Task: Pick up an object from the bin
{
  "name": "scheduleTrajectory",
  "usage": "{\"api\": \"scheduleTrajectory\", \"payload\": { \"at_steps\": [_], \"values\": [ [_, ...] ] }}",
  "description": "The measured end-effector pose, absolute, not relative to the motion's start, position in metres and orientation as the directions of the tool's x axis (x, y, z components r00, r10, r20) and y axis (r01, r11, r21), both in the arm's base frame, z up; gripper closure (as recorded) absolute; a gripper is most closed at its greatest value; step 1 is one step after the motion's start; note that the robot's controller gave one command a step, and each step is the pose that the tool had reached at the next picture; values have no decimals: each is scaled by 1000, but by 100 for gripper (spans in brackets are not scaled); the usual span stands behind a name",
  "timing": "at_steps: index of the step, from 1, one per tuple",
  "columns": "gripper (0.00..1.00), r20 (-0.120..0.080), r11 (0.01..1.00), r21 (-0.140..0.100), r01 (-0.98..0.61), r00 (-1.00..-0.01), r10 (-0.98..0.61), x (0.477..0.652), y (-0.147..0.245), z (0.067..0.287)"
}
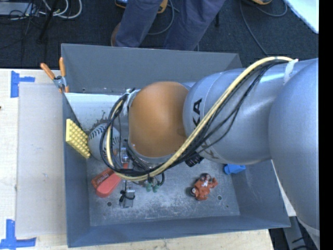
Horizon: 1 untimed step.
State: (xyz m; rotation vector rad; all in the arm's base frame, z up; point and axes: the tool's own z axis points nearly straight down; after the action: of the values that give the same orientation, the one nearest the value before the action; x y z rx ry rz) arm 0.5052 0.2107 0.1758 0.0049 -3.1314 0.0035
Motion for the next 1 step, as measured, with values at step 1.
{"api": "scheduleTrajectory", "payload": {
  "at_steps": [1],
  "values": [
    [0,3,1000,-1,1,-1000,1,507,210,180]
  ]
}}
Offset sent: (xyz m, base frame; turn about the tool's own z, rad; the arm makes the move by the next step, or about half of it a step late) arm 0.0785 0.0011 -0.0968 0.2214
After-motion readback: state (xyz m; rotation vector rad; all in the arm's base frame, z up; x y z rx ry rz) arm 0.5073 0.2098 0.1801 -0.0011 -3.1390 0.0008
